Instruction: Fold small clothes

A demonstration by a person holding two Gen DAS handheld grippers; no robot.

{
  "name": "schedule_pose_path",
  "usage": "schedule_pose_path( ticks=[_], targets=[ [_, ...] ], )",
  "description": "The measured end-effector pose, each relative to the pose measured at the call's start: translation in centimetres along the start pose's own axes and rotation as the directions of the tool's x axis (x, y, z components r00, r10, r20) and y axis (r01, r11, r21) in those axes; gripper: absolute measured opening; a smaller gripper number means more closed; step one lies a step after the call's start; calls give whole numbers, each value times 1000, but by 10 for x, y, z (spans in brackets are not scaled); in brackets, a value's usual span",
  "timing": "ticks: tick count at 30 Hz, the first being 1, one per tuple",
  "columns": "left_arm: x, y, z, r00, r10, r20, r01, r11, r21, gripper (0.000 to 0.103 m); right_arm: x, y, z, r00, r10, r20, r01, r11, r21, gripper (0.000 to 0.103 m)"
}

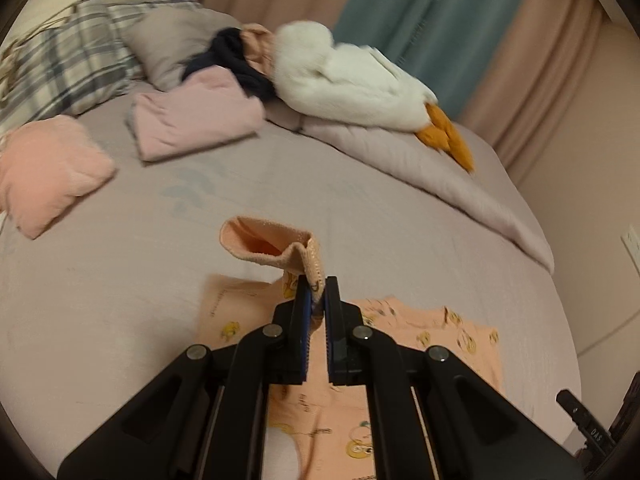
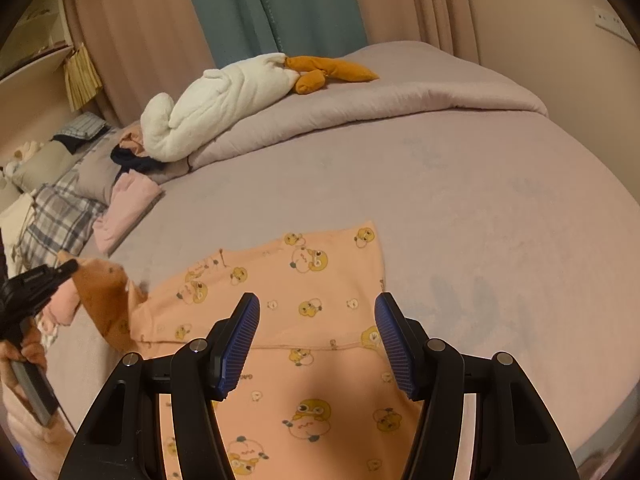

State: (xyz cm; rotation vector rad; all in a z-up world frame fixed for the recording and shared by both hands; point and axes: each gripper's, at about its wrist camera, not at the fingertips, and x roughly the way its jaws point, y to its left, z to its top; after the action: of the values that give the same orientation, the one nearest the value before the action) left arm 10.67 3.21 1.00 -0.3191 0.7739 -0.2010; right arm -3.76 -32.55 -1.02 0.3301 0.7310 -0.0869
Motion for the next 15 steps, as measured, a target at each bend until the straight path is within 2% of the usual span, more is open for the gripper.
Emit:
schedule_pose_path(
  ticks=[5,9,13,15],
  targets=[
    [26,-25,-16,996,-39,-81,44,997,59,6,1,-3,-3,1000,1,-10,-1,1000,8,60],
    [53,-44,-36,985,-43,-165,63,991,116,6,3,-6,-5,1000,6,-21,-5,1000,15,60],
    [85,-54,-57,957,-80,-279,118,986,122,7,7,-9,-8,999,7,-34,-6,1000,20,60],
    [99,-57,-68,945,-76,-320,121,985,126,7,9,-10,-9,999,9,-44,-8,1000,23,60]
  ],
)
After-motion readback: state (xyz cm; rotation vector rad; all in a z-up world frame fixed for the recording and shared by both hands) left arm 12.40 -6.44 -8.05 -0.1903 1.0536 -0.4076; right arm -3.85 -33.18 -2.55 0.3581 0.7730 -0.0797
